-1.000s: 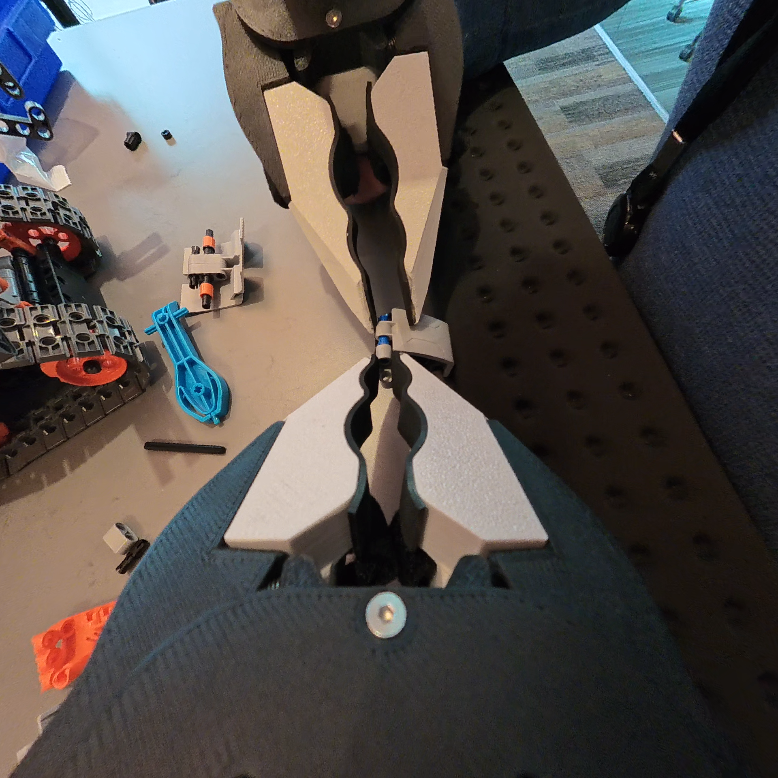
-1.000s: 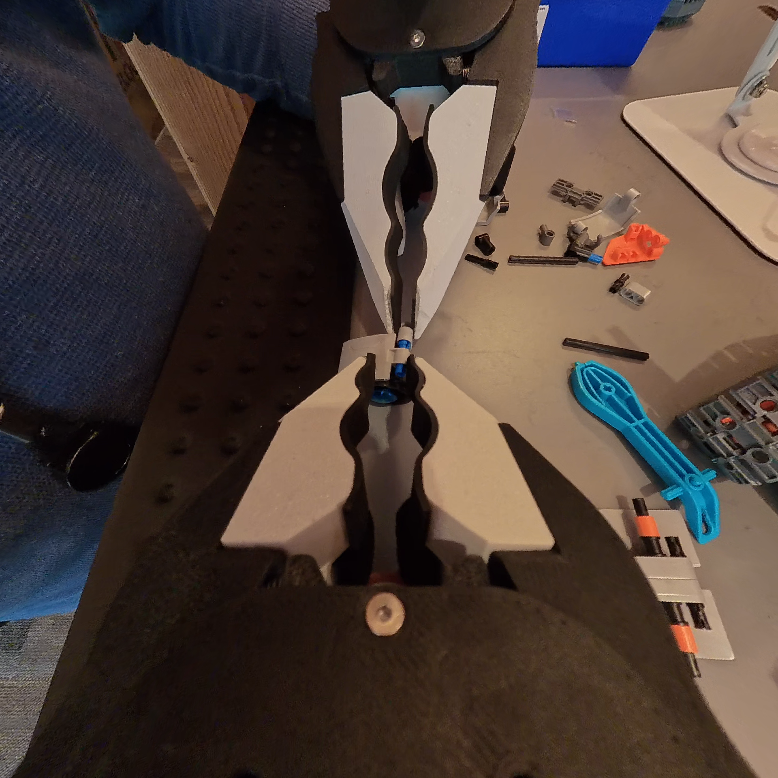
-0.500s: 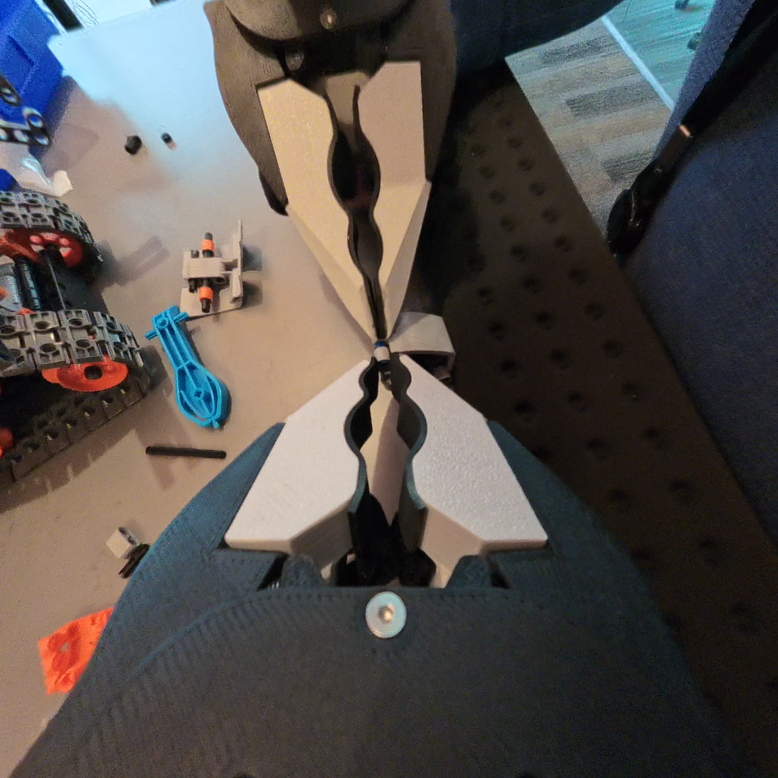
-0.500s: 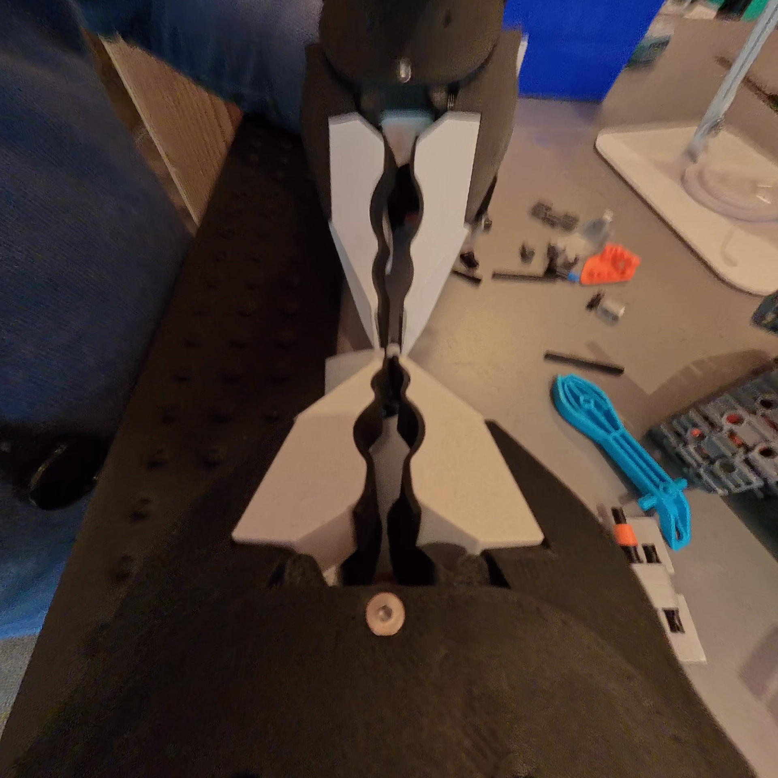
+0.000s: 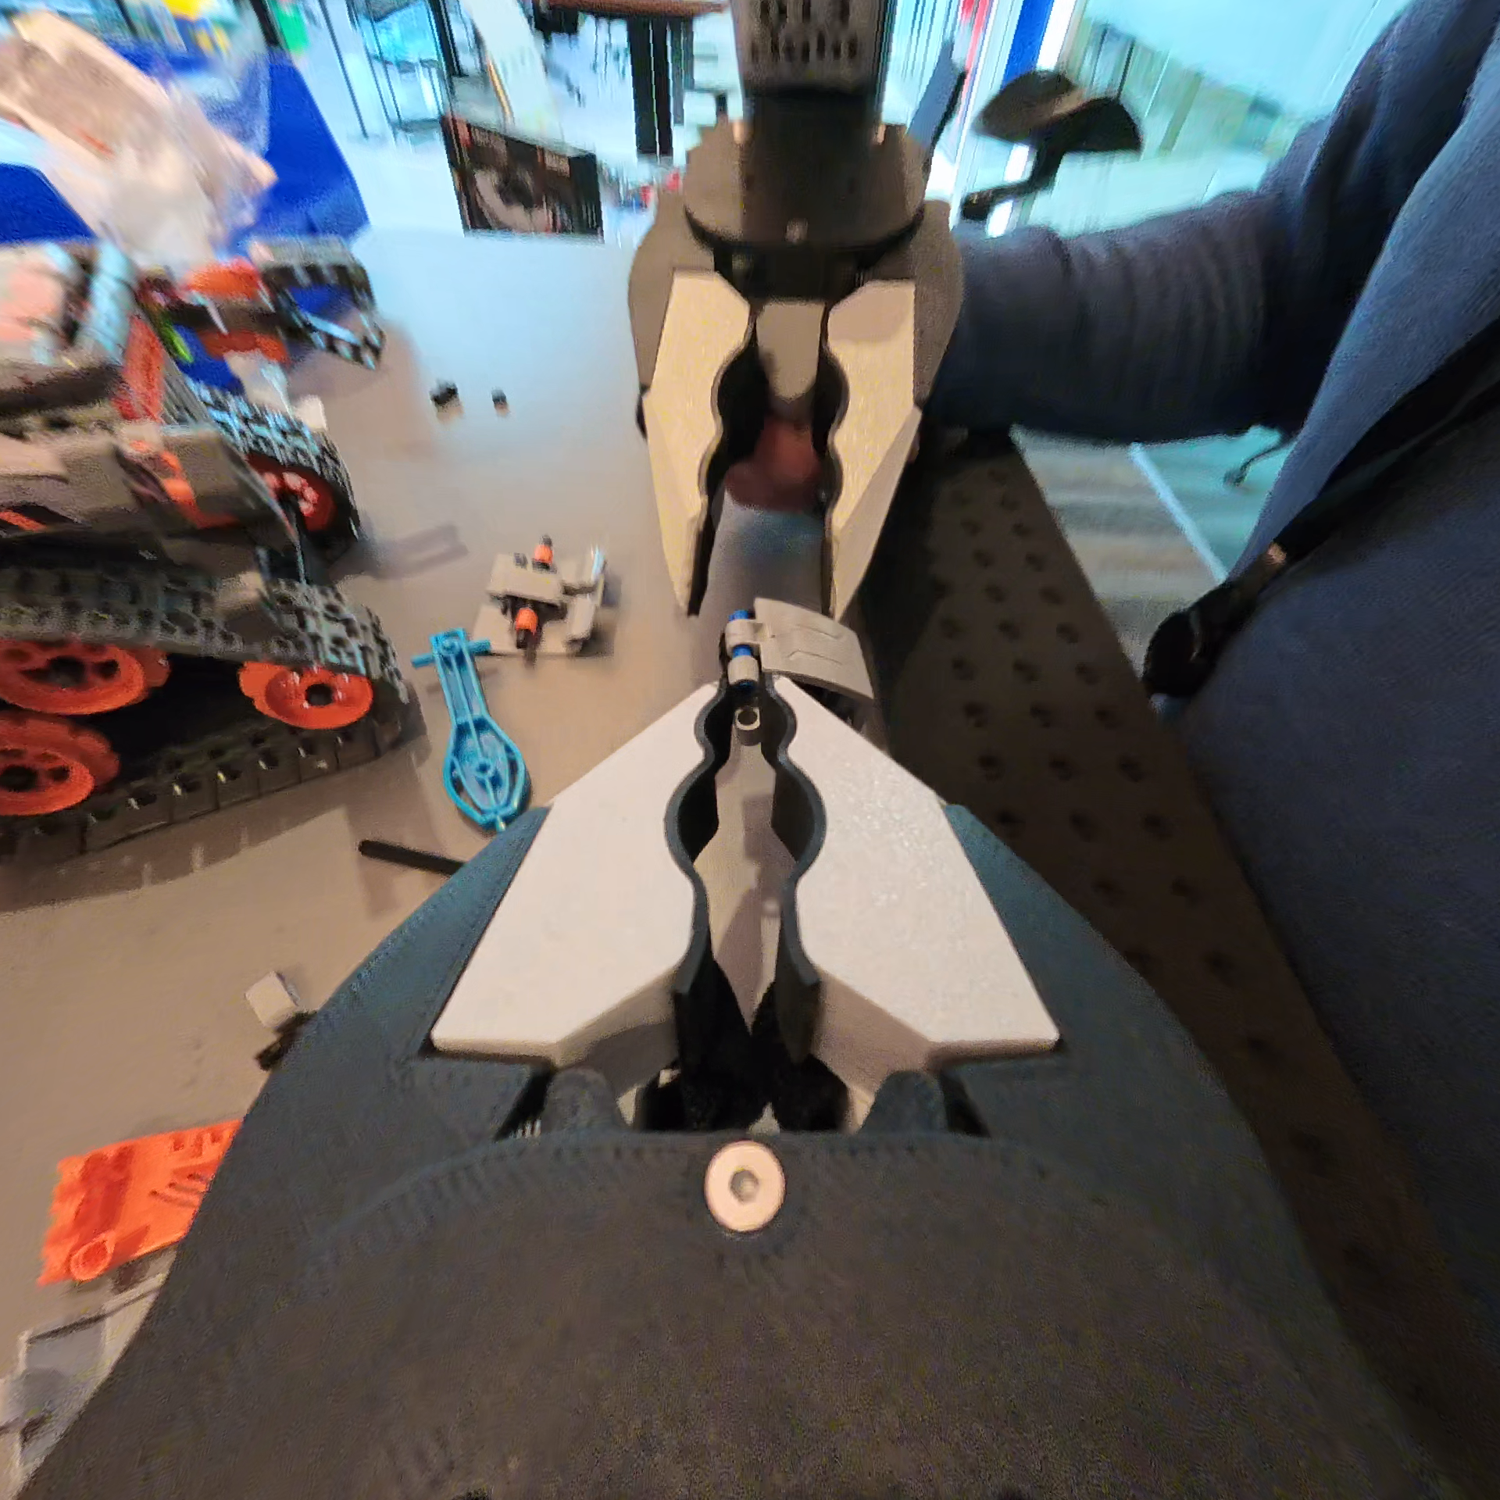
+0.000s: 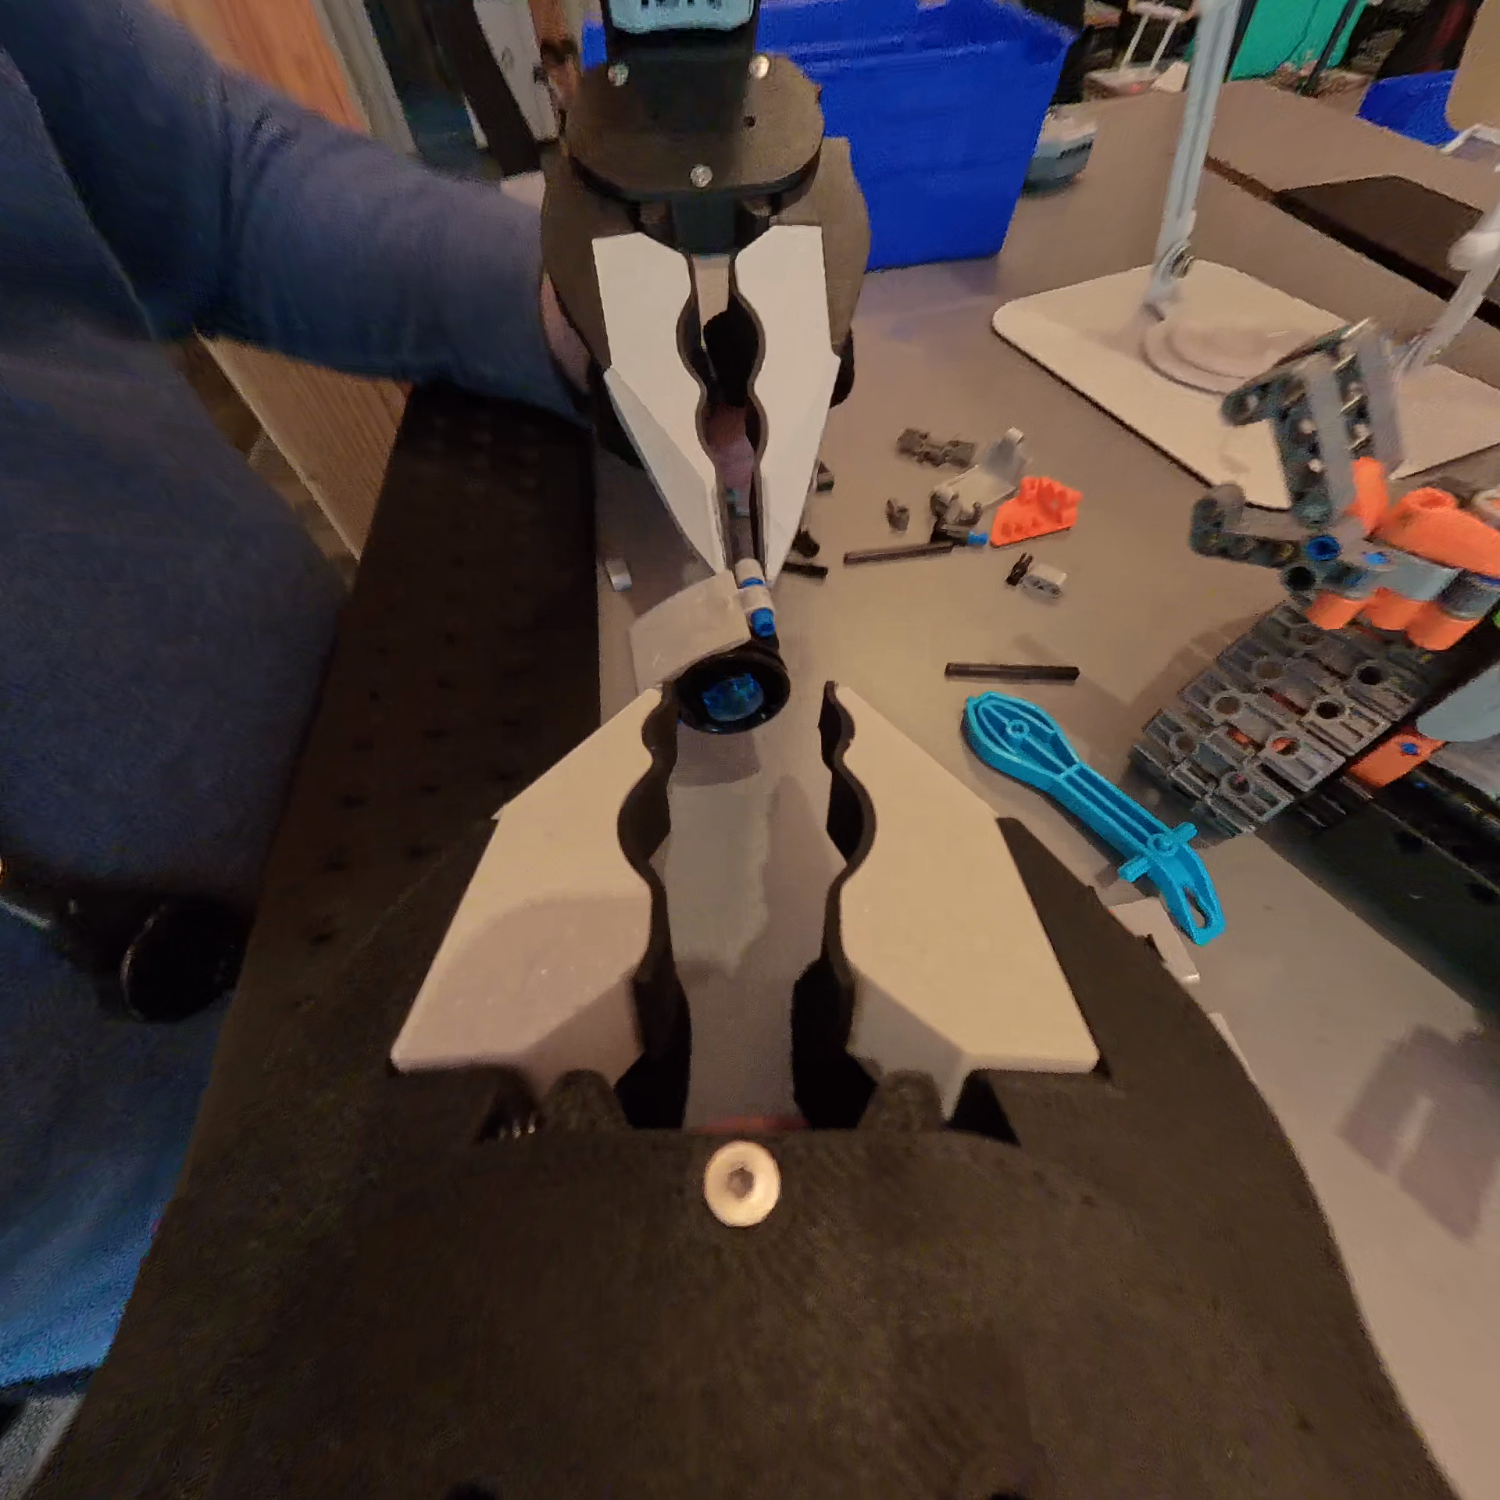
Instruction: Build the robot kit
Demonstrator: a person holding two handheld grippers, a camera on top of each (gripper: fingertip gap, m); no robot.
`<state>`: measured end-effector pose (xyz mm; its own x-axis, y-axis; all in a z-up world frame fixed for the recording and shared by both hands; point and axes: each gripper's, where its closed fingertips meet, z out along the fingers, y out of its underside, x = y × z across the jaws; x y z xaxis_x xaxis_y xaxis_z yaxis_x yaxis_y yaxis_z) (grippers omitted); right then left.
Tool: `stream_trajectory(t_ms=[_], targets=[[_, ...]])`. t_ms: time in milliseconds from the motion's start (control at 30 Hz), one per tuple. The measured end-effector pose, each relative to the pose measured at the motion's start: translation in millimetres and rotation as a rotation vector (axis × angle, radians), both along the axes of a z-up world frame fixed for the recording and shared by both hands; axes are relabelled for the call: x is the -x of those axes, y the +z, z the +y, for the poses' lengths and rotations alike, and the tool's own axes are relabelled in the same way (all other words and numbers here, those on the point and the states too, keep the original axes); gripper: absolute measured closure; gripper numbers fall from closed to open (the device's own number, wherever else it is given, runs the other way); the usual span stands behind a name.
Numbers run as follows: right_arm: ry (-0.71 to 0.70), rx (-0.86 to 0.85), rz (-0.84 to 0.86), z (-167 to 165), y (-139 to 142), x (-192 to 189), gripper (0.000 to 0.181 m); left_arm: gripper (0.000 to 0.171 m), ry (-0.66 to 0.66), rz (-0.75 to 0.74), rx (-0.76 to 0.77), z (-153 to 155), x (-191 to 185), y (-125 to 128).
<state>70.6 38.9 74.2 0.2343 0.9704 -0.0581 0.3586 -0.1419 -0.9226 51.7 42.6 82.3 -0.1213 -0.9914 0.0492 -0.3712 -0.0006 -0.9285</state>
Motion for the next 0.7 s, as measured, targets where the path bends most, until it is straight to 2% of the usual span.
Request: stream_trajectory(t_ms=[133, 233, 333, 367, 400, 567, 667, 700], targets=[[-0.004, 0.134, 0.12, -2.9, 20.3, 16.5, 0.125, 0.168, 0.011, -0.134, -0.034, 2.1, 3.5, 29.5], [0.028, 0.237, 0.195, -6.5, 29.9, 26.2, 0.118, 0.171, 0.044, -0.182, -0.093, 2.0, 2.7, 41.0], [0.047, 0.218, 0.172, -11.4, 30.4, 38.9, 0.126, 0.171, 0.057, -0.209, -0.069, 2.0, 1.1, 45.8], [0.052, 0.198, 0.141, -13.7, 27.3, 43.4, 0.143, 0.171, 0.061, -0.213, -0.062, 2.7, 0.9, 45.5], [0.048, 0.173, 0.119, -13.8, 24.9, 46.5, 0.181, 0.171, 0.061, -0.211, -0.051, 3.1, 1.3, 44.6], [-0.006, 0.203, 0.089, -3.6, 15.4, 39.1, 0.181, 0.171, 0.108, -0.108, -0.012, 12.8, 6.0, 25.5], [-0.055, 0.207, 0.066, 1.5, 23.3, 7.2, 0.156, 0.16, 0.12, -0.019, 0.01, 14.0, 10.5, 9.5], [-0.05, 0.204, 0.046, -2.3, 23.9, -4.8, 0.154, 0.155, 0.122, 0.028, 0.0, 12.9, 11.2, 2.8]])
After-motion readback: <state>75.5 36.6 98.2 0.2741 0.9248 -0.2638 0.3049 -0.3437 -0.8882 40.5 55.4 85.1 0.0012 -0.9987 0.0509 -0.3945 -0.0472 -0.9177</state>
